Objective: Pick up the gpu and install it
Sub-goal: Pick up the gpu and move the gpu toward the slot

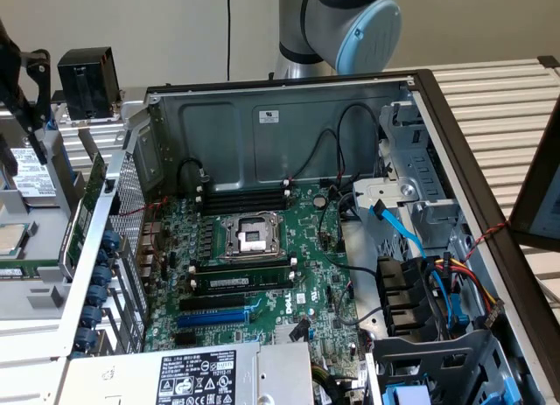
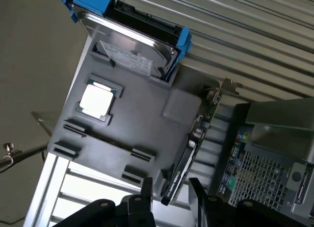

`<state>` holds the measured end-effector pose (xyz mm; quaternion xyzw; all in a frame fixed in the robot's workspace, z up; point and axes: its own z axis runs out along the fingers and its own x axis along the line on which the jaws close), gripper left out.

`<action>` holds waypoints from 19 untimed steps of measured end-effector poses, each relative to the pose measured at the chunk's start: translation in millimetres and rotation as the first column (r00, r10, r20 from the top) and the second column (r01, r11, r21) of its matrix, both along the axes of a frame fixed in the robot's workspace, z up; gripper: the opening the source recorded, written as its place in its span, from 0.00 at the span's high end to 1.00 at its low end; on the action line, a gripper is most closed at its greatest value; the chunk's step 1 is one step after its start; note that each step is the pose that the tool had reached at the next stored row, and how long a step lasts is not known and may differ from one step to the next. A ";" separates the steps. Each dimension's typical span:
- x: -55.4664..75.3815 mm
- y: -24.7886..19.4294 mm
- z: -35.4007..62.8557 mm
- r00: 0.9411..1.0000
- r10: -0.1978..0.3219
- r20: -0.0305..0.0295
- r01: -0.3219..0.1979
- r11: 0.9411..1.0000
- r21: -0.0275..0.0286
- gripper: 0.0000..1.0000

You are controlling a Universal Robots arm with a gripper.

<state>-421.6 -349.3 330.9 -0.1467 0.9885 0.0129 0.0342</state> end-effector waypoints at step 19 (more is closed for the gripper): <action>0.6 -1.4 -10.1 0.981 -0.193 0.022 0.193 0.981 -0.001 0.58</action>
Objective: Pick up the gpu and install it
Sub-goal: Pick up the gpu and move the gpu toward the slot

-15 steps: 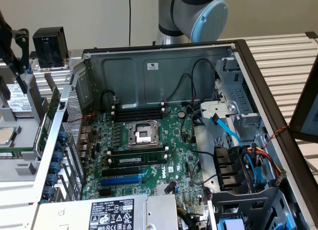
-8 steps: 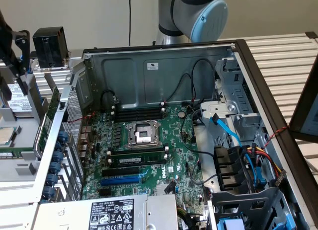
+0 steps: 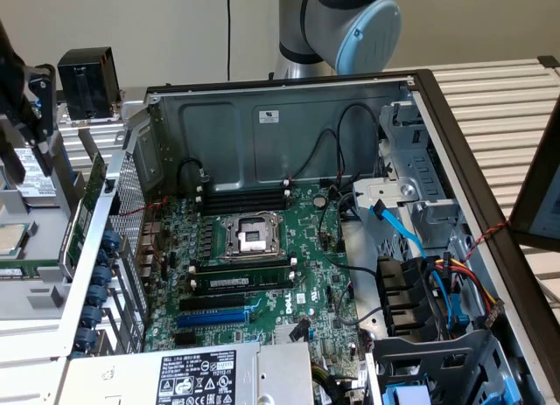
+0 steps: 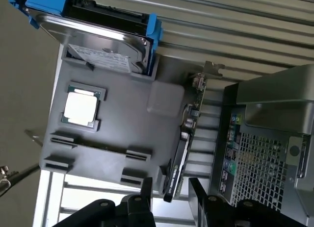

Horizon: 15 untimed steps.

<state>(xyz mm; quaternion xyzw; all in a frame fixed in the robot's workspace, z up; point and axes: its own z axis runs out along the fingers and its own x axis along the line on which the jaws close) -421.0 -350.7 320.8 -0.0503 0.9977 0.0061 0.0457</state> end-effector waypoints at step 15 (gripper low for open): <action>11.4 -1.8 -11.5 0.995 -0.099 0.000 0.099 0.995 0.010 0.58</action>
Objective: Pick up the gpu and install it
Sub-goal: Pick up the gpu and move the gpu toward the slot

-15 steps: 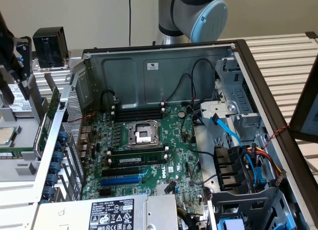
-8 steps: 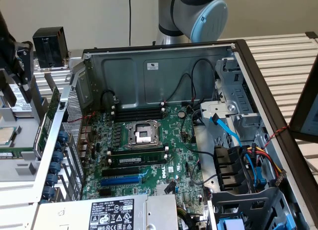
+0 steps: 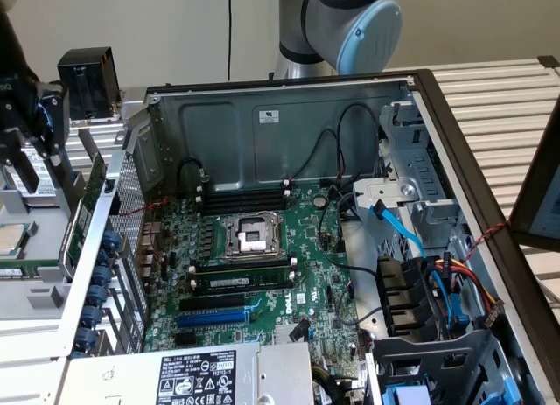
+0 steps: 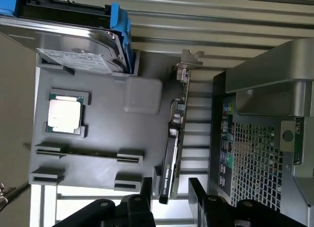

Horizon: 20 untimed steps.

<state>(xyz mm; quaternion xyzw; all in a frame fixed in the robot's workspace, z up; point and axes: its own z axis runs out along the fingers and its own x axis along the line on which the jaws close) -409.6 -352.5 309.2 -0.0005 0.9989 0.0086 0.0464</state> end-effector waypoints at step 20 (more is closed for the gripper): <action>2.3 -9.6 -22.6 0.994 -0.109 -0.001 0.109 0.991 0.075 0.49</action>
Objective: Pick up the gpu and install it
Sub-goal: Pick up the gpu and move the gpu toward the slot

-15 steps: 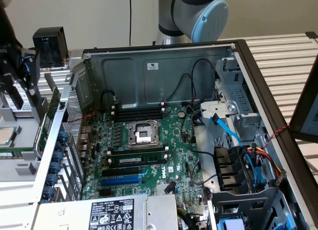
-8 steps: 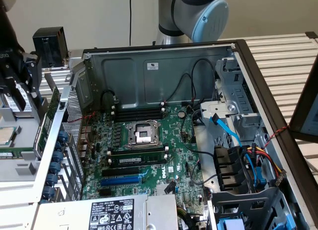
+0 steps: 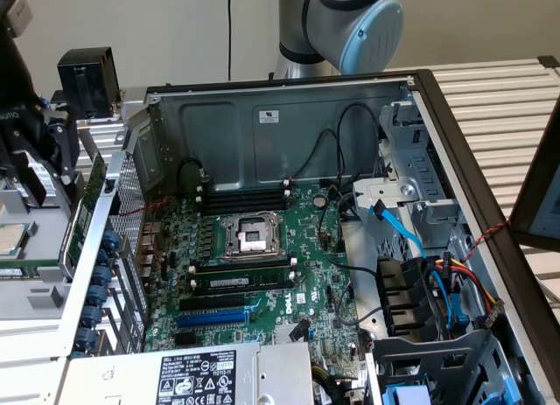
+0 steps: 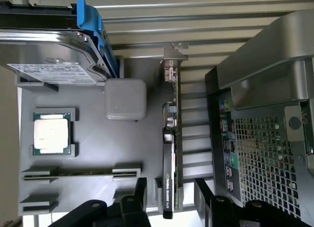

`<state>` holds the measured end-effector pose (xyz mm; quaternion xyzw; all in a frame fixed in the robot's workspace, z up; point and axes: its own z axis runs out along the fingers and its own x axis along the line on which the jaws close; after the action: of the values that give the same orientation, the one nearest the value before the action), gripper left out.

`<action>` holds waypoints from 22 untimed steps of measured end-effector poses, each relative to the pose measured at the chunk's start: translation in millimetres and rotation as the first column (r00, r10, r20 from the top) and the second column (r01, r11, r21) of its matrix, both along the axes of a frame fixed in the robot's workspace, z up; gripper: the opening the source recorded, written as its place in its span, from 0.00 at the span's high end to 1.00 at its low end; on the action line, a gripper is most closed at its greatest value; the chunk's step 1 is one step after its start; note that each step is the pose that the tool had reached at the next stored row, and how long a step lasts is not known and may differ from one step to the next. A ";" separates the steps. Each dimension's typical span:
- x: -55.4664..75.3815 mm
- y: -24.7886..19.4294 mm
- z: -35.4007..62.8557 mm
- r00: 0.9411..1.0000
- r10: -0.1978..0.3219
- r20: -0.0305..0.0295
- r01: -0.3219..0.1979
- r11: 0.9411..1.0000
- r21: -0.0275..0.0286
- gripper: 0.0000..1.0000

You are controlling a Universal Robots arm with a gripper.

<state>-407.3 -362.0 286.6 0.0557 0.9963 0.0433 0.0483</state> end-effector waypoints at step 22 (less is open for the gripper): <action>-0.7 -2.2 -22.3 0.995 -0.094 0.030 0.092 0.994 0.056 0.49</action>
<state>-408.0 -364.2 264.4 0.1027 0.9902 0.0693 0.0649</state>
